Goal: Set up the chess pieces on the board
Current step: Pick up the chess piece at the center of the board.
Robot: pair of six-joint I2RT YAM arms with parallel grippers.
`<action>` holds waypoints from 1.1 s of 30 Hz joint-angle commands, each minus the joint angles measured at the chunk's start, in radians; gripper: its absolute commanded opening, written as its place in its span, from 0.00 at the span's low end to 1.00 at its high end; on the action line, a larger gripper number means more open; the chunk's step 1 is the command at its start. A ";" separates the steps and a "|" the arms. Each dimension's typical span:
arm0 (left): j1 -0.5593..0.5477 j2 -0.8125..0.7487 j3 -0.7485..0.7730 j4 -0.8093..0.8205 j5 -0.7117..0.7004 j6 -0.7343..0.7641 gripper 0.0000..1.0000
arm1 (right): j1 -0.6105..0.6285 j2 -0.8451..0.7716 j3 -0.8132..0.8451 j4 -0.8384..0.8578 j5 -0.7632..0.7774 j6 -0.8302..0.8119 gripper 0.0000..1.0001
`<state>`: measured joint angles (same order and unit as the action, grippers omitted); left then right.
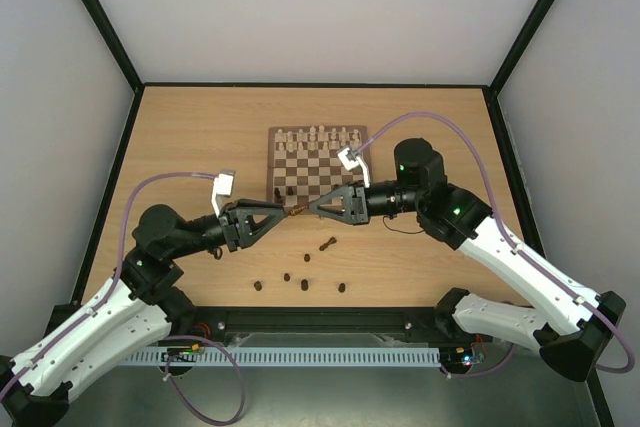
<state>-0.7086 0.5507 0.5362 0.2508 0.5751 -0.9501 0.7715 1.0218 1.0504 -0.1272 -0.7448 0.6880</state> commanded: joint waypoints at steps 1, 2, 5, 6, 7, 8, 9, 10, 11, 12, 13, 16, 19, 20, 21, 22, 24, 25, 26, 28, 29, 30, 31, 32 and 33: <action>0.000 0.002 -0.018 0.062 0.026 -0.018 0.47 | -0.005 -0.009 -0.001 0.061 -0.051 0.024 0.11; 0.000 0.000 -0.019 0.062 0.026 -0.017 0.46 | -0.005 -0.007 0.002 0.062 -0.051 0.025 0.11; 0.000 -0.003 -0.021 0.061 0.024 -0.018 0.45 | -0.005 0.001 0.005 0.067 -0.050 0.026 0.11; 0.000 -0.002 -0.022 0.060 0.025 -0.019 0.42 | -0.005 0.003 0.006 0.068 -0.051 0.025 0.11; 0.000 -0.002 -0.023 0.059 0.024 -0.019 0.40 | -0.005 0.007 0.005 0.070 -0.051 0.026 0.11; 0.000 0.001 -0.024 0.060 0.024 -0.019 0.38 | -0.005 0.011 0.007 0.069 -0.050 0.025 0.11; 0.000 0.001 -0.024 0.060 0.024 -0.019 0.35 | -0.005 0.013 0.007 0.070 -0.049 0.025 0.11; 0.000 0.002 -0.024 0.060 0.025 -0.019 0.33 | -0.005 0.017 0.007 0.074 -0.051 0.026 0.11; 0.000 0.004 -0.024 0.059 0.026 -0.018 0.31 | -0.005 0.020 0.008 0.076 -0.052 0.028 0.11; 0.000 0.007 -0.024 0.059 0.026 -0.018 0.29 | -0.005 0.022 0.008 0.079 -0.052 0.028 0.11; 0.000 0.008 -0.024 0.061 0.028 -0.021 0.26 | -0.005 0.024 0.008 0.081 -0.051 0.026 0.11; 0.000 0.012 -0.025 0.057 0.028 -0.020 0.16 | -0.005 0.032 0.014 0.078 -0.046 0.024 0.11; 0.000 0.015 -0.023 0.054 0.027 -0.020 0.08 | -0.005 0.039 0.014 0.078 -0.042 0.023 0.11; 0.000 0.017 -0.023 0.050 0.026 -0.020 0.07 | -0.005 0.040 0.014 0.078 -0.040 0.022 0.11; 0.000 0.017 -0.022 0.047 0.024 -0.018 0.05 | -0.005 0.041 0.013 0.076 -0.039 0.021 0.11; 0.000 0.017 -0.021 0.043 0.021 -0.015 0.04 | -0.005 0.043 0.013 0.074 -0.037 0.018 0.11; 0.000 0.015 -0.006 0.010 0.009 0.002 0.04 | -0.006 0.044 0.017 0.061 -0.028 0.009 0.11; 0.000 0.015 0.013 -0.019 -0.003 0.015 0.03 | -0.005 0.044 0.021 0.042 -0.011 -0.008 0.11; 0.000 0.015 0.028 -0.051 -0.014 0.033 0.03 | -0.005 0.045 0.030 0.011 0.012 -0.026 0.11; 0.000 0.019 0.071 -0.134 -0.044 0.075 0.03 | -0.005 0.047 0.049 -0.053 0.063 -0.064 0.11; 0.001 0.023 0.096 -0.208 -0.064 0.101 0.03 | -0.005 0.049 0.061 -0.092 0.098 -0.092 0.11; 0.001 0.030 0.126 -0.267 -0.088 0.125 0.03 | -0.005 0.052 0.073 -0.131 0.133 -0.113 0.11; 0.003 0.041 0.157 -0.326 -0.112 0.149 0.03 | -0.005 0.055 0.083 -0.163 0.162 -0.128 0.11; 0.006 0.054 0.185 -0.384 -0.134 0.172 0.03 | -0.005 0.055 0.090 -0.194 0.192 -0.140 0.11; 0.010 0.068 0.211 -0.433 -0.157 0.191 0.03 | -0.005 0.060 0.099 -0.216 0.232 -0.152 0.11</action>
<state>-0.7082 0.5903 0.6319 0.0422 0.5114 -0.8730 0.7677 1.0740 1.0912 -0.1940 -0.6548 0.6231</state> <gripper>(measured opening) 0.112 0.107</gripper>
